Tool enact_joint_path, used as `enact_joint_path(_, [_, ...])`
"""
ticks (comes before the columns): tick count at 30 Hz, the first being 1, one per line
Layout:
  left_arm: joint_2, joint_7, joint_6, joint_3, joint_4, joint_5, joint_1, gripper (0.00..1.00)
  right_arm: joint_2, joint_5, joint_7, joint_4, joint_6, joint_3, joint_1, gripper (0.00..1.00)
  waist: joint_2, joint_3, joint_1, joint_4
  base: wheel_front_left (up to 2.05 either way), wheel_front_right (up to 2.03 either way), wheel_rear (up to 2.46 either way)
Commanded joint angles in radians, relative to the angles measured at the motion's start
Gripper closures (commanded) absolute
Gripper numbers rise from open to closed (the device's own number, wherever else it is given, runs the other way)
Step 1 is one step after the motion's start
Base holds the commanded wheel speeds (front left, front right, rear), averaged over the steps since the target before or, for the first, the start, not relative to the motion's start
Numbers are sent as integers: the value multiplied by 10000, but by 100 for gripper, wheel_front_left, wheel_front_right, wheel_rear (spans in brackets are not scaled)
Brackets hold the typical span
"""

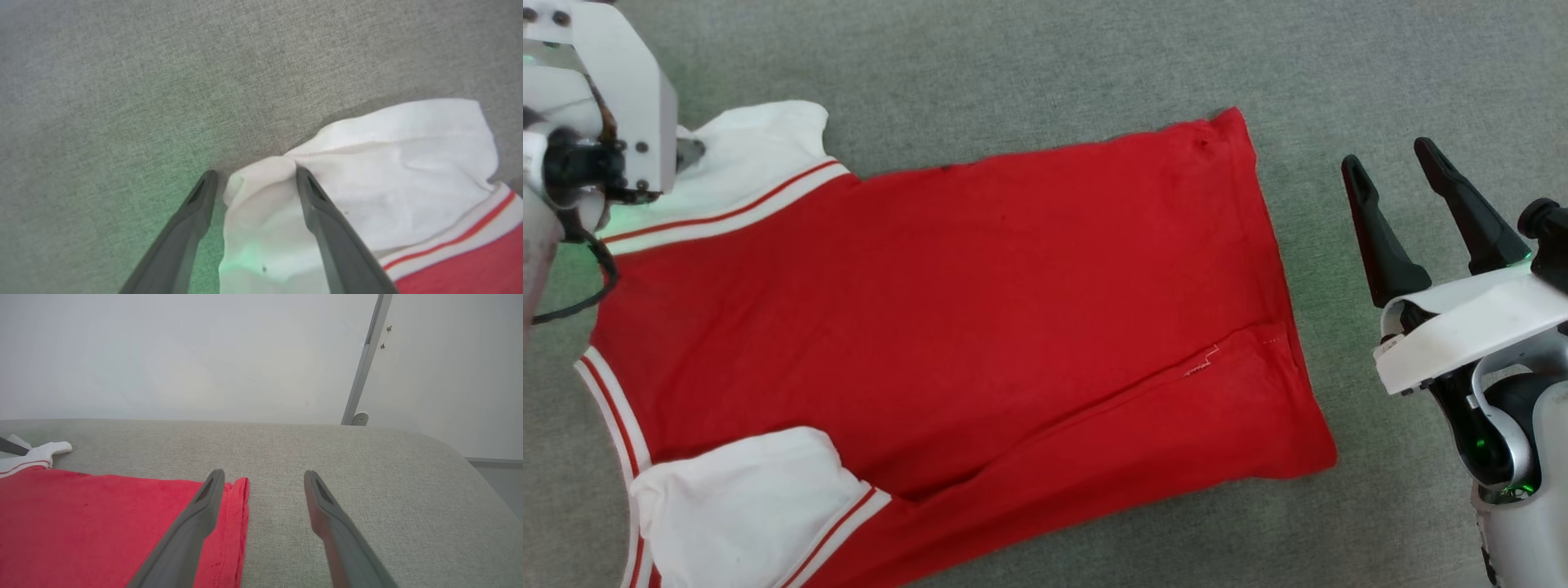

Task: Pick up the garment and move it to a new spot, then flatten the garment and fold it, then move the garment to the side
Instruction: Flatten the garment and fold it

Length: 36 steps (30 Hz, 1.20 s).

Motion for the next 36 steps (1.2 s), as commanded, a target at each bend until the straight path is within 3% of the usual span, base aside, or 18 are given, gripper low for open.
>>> enact_joint_path(1, [-142, 275, -94, -226, 124, 41, 323, 0, 23, -8, 70, -44, -17, -42, -56, 0, -1, -9, 0, 10, 0, 0, 0])
enact_joint_path(2, [-162, 343, -105, -212, 202, -17, 351, 0, 34, -2, 113, -64, -17, -37, -67, 0, -1, -13, 0, 12, 0, 0, 0])
enact_joint_path(3, [-185, 396, -120, -223, 252, -56, 383, 11, 49, 12, 156, -64, -17, -38, -68, 0, -1, -14, 0, 12, 0, 0, 0])
enact_joint_path(4, [-207, 397, -135, -242, 286, -71, 401, 52, 51, 31, 221, -68, -17, -29, -72, 0, -1, -13, 0, 14, 0, 0, 0])
enact_joint_path(5, [-232, 395, -143, -246, 339, -85, 426, 100, 62, 49, 302, -78, -17, -19, -83, 0, -1, -11, 0, 20, 0, 0, 0])
enact_joint_path(11, [-386, -43, -178, -222, 501, -75, 384, 100, 135, 312, 1191, 114, -17, 128, -438, 0, -1, 47, 0, 77, 0, 0, 0])
enact_joint_path(16, [-552, -86, -234, -294, 604, -45, 154, 100, 94, 438, 2370, 1045, -17, 338, -1487, 0, -1, 162, 0, 218, 0, 0, 0])
enact_joint_path(32, [-922, -334, -317, -492, 658, -152, -282, 100, -41, 1502, 5459, 6480, -17, 1924, -5290, 0, -1, 515, 0, 912, 0, 0, 0])
enact_joint_path(33, [-928, -360, -322, -494, 657, -179, -288, 100, -23, 1557, 5646, 6738, -17, 2082, -5392, 21, -1, 517, 0, 933, 0, 0, 0])
enact_joint_path(34, [-936, -386, -326, -487, 668, -206, -297, 100, -37, 1637, 5824, 6960, -15, 2260, -5487, 84, -1, 517, 0, 955, 0, 0, 0])
enact_joint_path(35, [-947, -402, -327, -495, 678, -199, -302, 100, -74, 1667, 5961, 7179, -15, 2385, -5565, 100, -1, 514, 0, 974, 0, 0, 0])
enact_joint_path(36, [-955, -451, -330, -490, 682, -237, -305, 100, -117, 1638, 6032, 7356, -15, 2505, -5657, 100, -1, 508, 0, 996, 0, 0, 0])
